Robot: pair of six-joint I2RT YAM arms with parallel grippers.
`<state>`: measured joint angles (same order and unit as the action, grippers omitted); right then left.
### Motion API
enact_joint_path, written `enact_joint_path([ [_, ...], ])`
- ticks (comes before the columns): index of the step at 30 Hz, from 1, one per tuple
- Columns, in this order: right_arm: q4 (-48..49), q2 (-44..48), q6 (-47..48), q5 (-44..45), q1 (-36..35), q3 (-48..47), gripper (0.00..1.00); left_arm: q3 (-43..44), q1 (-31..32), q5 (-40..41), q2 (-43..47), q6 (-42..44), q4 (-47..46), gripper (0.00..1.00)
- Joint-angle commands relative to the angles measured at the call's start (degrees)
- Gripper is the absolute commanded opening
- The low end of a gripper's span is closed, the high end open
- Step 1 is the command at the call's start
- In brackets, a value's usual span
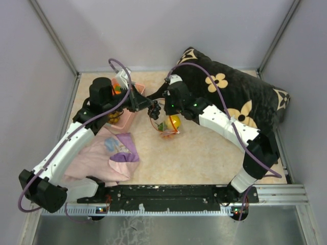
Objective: Place the food in the zip-top bag and seal the zipper
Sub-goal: Place the fake fruit in the zipper food storage bag.
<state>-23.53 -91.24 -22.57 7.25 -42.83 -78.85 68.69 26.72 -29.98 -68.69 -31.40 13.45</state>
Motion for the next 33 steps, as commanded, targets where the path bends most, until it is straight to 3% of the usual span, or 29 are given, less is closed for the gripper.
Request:
enact_joint_path([
  [1, 1.85, 2.79, -0.77, -0.98, 0.54, -2.26, 0.0, -1.86, 0.56, 4.59, -0.21, -0.17, -4.31, 0.0],
  [11, 1.65, 3.78, -1.03, -2.17, 0.55, -2.23, 0.0, -1.32, 3.71, 15.57, -4.29, -0.18, -2.05, 0.0],
  [18, 1.65, 4.74, -1.33, -2.57, 0.48, -1.9, 0.0, -1.12, 5.5, 23.64, -5.88, -0.41, -1.86, 0.06],
  [27, 1.43, 5.41, -1.29, -2.19, 0.54, -1.7, 0.0, 1.48, 6.5, 24.16, -7.67, -0.1, 1.88, 0.44],
  [33, 1.02, 5.9, -1.34, -1.51, 0.55, -1.72, 0.0, 5.09, 6.55, 24.45, -6.37, 0.21, 9.23, 0.54],
])
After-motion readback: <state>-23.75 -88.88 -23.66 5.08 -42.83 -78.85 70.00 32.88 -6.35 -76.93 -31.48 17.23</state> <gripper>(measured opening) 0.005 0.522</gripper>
